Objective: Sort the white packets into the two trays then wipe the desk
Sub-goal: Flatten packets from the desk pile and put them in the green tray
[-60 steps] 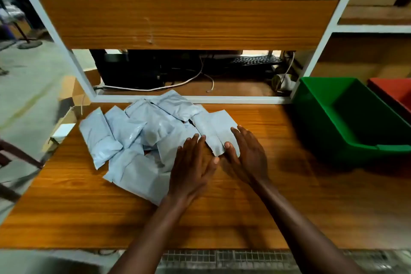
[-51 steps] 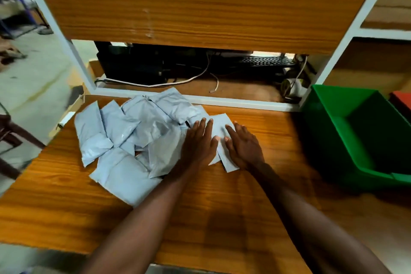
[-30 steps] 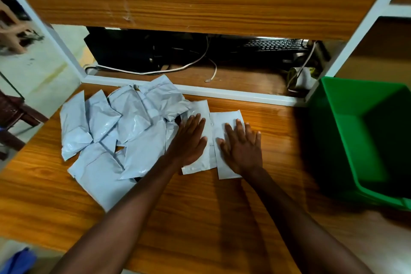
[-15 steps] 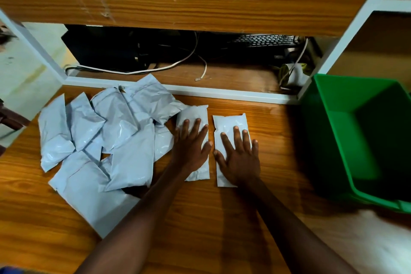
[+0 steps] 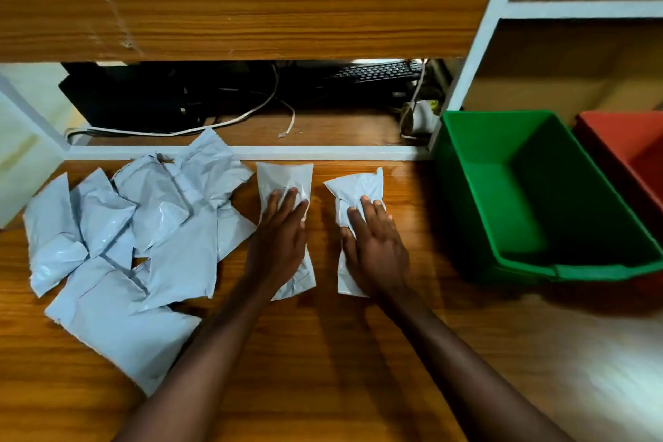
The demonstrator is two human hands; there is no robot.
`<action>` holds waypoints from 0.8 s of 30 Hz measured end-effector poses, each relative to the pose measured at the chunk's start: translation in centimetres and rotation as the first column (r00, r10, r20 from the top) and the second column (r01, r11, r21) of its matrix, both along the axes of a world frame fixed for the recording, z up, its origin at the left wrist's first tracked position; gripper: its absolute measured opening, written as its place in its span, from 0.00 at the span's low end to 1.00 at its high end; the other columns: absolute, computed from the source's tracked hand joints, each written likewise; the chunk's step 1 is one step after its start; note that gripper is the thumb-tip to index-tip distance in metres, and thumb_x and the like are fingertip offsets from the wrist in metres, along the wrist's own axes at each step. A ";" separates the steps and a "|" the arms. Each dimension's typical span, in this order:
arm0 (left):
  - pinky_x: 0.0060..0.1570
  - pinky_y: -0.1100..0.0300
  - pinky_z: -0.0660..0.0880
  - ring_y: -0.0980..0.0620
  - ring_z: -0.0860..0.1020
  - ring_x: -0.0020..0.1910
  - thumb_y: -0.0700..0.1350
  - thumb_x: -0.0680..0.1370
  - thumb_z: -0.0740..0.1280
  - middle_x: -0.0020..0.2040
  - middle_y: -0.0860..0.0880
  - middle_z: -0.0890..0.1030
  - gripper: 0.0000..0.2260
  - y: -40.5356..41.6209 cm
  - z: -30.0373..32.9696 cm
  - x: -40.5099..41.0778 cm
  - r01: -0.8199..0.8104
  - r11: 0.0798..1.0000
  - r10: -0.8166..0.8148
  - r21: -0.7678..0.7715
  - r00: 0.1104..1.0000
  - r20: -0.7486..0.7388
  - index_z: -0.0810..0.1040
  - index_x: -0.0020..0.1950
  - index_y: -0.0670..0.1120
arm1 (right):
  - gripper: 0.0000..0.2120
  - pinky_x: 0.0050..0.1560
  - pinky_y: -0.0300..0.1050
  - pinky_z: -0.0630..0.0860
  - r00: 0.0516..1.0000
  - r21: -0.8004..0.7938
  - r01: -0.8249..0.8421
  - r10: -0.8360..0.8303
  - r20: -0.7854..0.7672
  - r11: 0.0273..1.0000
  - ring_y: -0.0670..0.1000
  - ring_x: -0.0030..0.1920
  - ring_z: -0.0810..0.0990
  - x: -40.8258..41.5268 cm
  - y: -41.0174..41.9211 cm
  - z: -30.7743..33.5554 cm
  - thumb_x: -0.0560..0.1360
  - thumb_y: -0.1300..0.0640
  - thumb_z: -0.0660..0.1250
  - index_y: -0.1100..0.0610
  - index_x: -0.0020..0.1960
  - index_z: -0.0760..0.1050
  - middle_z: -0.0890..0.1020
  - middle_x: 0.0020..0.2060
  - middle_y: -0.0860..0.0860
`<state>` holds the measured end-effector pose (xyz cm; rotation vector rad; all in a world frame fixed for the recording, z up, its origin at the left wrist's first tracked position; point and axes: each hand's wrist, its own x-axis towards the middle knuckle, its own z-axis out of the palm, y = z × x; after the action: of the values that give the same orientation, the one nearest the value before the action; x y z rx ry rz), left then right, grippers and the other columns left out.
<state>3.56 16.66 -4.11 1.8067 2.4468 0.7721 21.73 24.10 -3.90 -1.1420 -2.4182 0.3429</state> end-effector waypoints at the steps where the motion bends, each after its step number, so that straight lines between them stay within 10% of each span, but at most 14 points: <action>1: 0.73 0.50 0.59 0.46 0.52 0.80 0.50 0.82 0.50 0.79 0.47 0.62 0.22 -0.2 0.6 0.5 0.012 1.000 -0.012 0.028 1.000 -0.006 0.70 0.75 0.47 | 0.24 0.74 0.60 0.63 1.000 0.026 -0.004 0.004 -0.010 1.000 0.61 0.77 0.65 0.8 -0.6 0.9 0.83 0.44 0.51 0.55 0.71 0.72 0.68 0.76 0.59; 12: 0.74 0.48 0.57 0.47 0.51 0.80 0.48 0.82 0.53 0.79 0.48 0.61 0.22 -1.5 8.2 8.6 0.172 0.965 -0.183 0.197 0.982 0.042 0.68 0.75 0.46 | 0.25 0.77 0.57 0.60 0.989 0.238 0.133 -0.114 -0.091 0.962 0.58 0.79 0.61 12.7 -2.7 11.9 0.83 0.44 0.52 0.55 0.74 0.70 0.65 0.78 0.57; 24: 0.74 0.49 0.60 0.51 0.50 0.80 0.49 0.82 0.53 0.79 0.51 0.61 0.23 5.8 12.8 18.8 0.168 0.951 -0.176 0.260 0.984 0.009 0.68 0.76 0.47 | 0.22 0.76 0.60 0.61 0.980 0.090 0.167 -0.175 0.098 0.982 0.62 0.78 0.61 23.2 12.1 11.2 0.84 0.47 0.51 0.56 0.73 0.69 0.65 0.77 0.58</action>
<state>22.39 22.48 8.73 2.0387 2.2162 1.1391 44.97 36.17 7.34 -1.3508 -2.3770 0.1313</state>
